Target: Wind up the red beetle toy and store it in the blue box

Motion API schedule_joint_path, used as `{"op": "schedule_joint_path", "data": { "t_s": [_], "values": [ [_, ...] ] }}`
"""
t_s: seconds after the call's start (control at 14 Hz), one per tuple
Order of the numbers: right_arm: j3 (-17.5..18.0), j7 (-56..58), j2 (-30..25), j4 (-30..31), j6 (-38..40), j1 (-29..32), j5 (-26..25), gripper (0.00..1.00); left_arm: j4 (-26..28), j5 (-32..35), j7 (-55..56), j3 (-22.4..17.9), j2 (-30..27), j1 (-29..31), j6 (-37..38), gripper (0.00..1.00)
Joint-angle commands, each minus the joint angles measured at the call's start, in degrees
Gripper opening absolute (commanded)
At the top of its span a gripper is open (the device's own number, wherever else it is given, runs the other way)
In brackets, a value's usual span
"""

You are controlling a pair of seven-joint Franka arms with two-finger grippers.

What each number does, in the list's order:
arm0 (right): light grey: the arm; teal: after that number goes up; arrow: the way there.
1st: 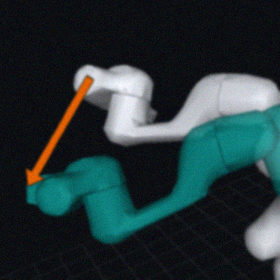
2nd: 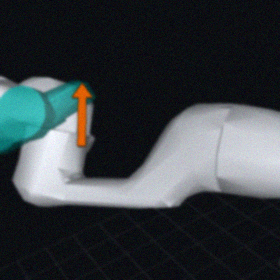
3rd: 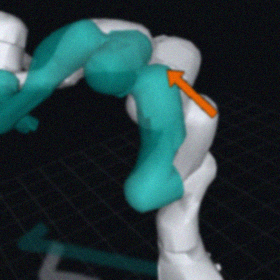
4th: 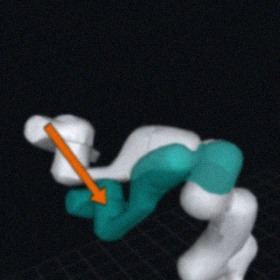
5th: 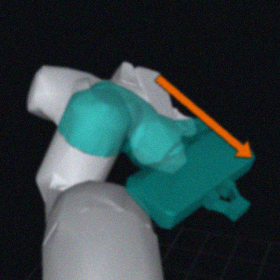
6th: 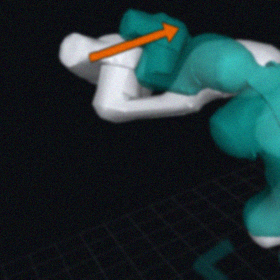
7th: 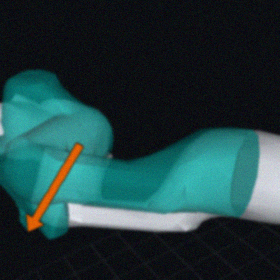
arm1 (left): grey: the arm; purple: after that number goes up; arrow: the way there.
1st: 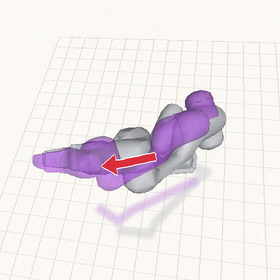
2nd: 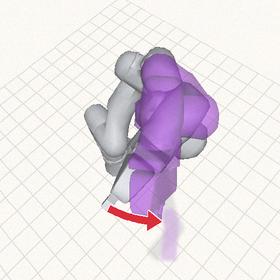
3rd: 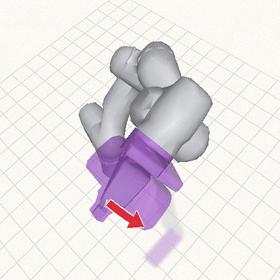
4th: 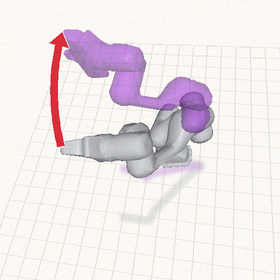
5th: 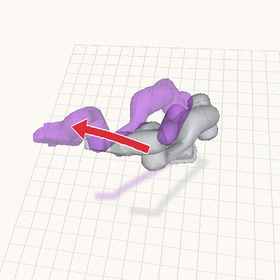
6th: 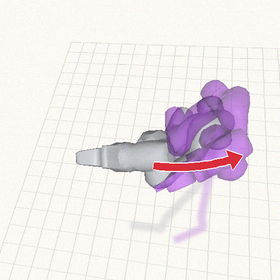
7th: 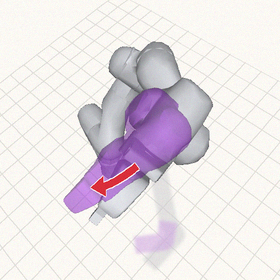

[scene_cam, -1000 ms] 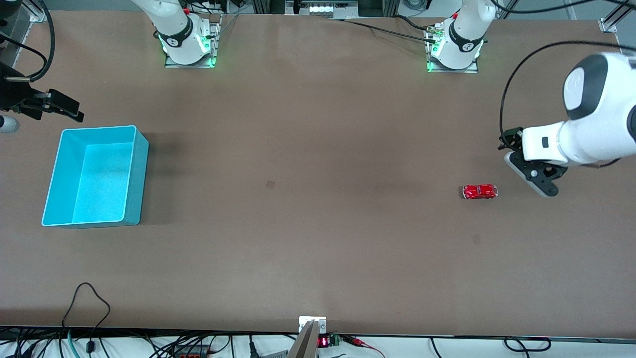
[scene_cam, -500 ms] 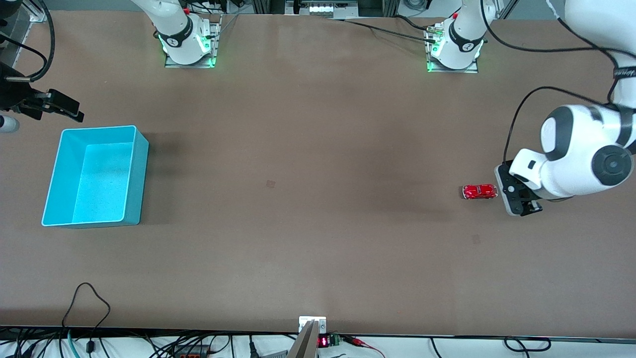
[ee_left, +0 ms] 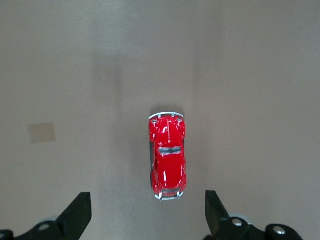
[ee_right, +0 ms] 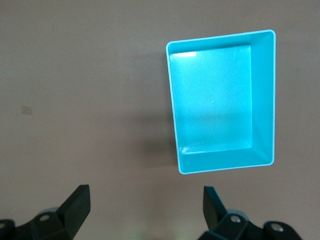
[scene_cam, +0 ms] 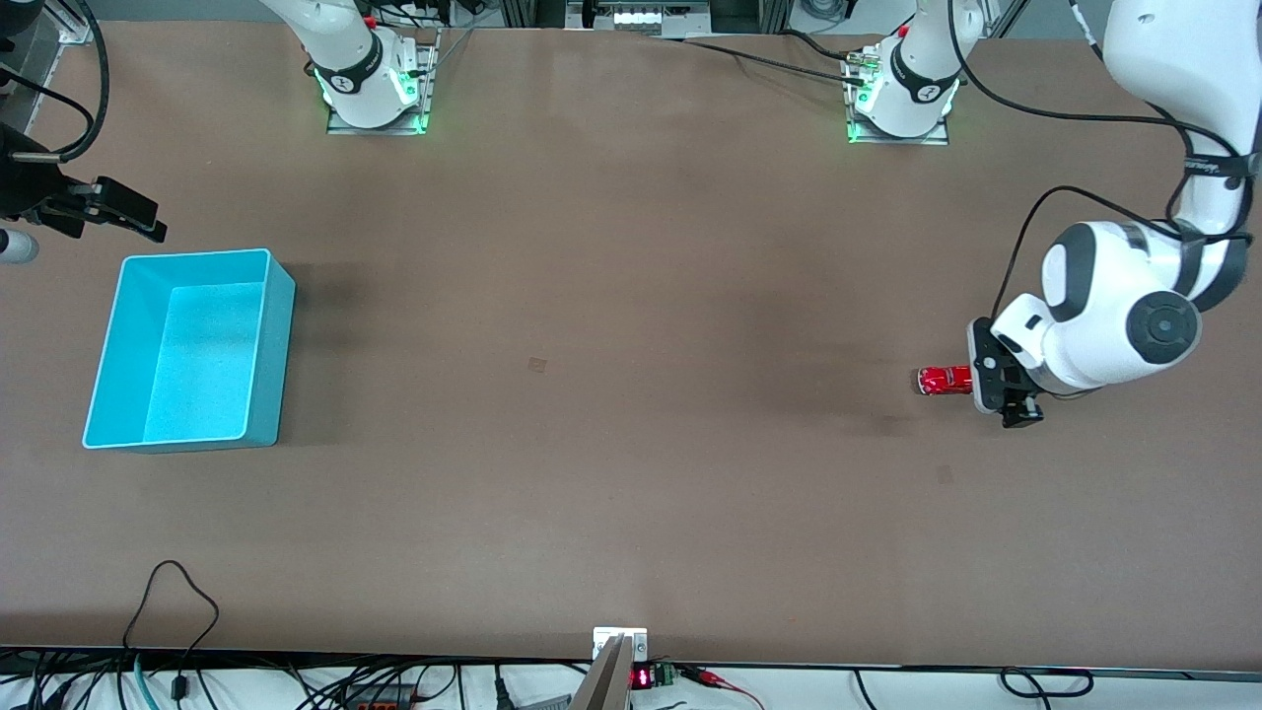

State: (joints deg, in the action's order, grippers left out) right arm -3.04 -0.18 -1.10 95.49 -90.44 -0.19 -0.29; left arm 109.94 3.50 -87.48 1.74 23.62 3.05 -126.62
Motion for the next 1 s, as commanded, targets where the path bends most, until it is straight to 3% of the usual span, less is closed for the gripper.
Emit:
{"op": "schedule_joint_path", "data": {
  "t_s": [0.0,0.36,0.57,0.64,0.93],
  "values": [
    [0.1,0.4,0.2,-0.8,0.3,0.0,-0.2,1.00,3.4,0.9,-2.8,0.1,-1.0,0.3,-2.7,1.00],
    [0.1,0.4,0.3,-0.8,0.3,0.0,-0.2,1.00,10.9,0.9,-3.1,0.0,0.5,0.6,-15.6,1.00],
    [0.1,0.4,0.3,-0.8,0.3,0.0,-0.2,1.00,12.6,0.9,-4.0,0.0,0.6,0.7,-17.7,0.91],
    [0.1,0.4,0.3,-0.8,0.3,0.0,-0.2,1.00,12.5,0.9,-5.7,0.0,0.6,0.8,-18.0,0.83],
    [0.1,0.4,0.2,-0.8,0.3,0.0,-0.2,1.00,12.1,0.9,-7.6,-0.2,1.5,0.8,-18.0,0.29]
  ]
}}
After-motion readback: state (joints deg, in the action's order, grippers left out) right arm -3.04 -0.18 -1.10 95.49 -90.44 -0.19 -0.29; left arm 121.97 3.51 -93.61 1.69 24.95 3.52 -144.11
